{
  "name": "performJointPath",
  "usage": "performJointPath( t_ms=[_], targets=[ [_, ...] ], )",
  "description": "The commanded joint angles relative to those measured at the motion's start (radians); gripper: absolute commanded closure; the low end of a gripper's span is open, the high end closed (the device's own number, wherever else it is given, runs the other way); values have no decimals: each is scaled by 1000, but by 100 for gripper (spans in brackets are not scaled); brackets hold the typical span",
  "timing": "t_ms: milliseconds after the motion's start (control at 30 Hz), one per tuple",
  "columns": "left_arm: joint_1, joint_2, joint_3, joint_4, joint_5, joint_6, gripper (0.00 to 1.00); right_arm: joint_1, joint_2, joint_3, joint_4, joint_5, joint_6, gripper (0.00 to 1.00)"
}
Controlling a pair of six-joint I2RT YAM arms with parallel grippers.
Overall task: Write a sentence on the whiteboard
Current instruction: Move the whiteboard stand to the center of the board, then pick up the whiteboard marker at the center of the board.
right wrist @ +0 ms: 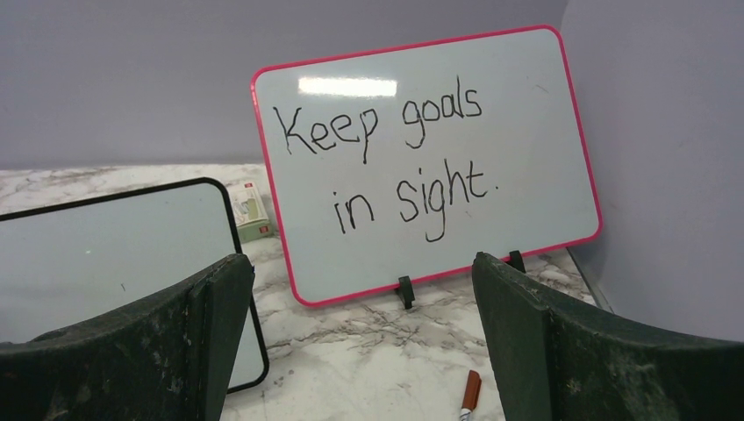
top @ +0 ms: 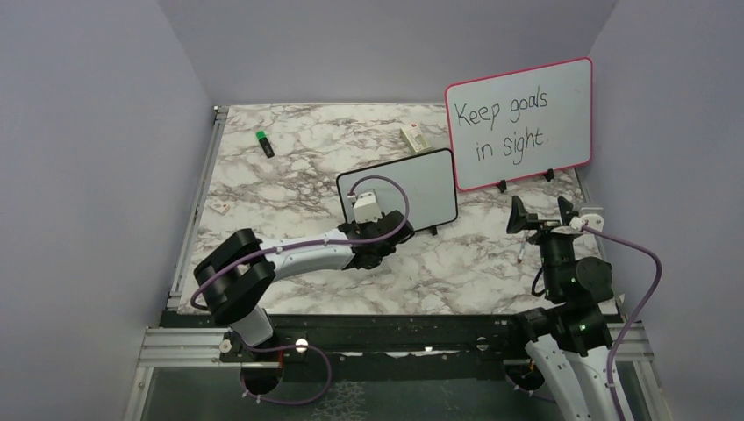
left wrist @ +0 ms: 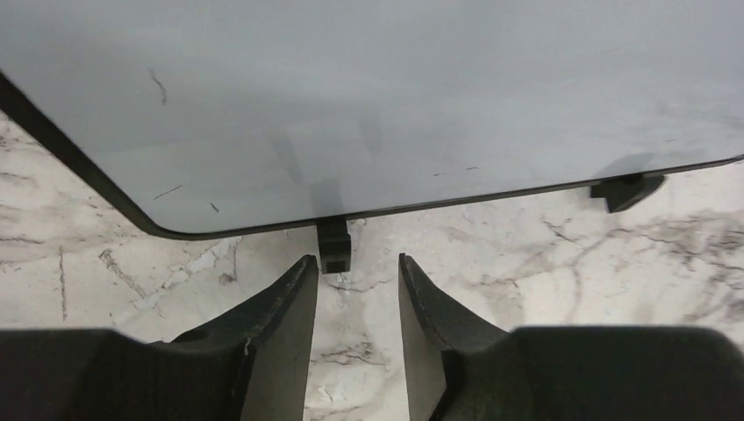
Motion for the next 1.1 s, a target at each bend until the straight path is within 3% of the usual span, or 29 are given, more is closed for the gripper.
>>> performJointPath(
  t_ms=[0,233,433,633,867,1067],
  targets=[
    [-10,-114,-37,12,36,-6,55,5,23,5,0,-2,6,0],
    [-9,-291,-88,1,40,79,27,5,96,42,-24,21,13,0],
    [-7,-464,-75,-3,-26,332,2,5,226,122,-98,73,48,0],
    [-7,-619,-40,14,-115,609,1,5,400,230,-231,136,93,0],
    [-3,-744,-38,180,-212,960,1,5,588,297,-351,242,218,0],
    [75,-780,-30,267,-162,1059,1,4,692,329,-447,405,348,0]
  ],
)
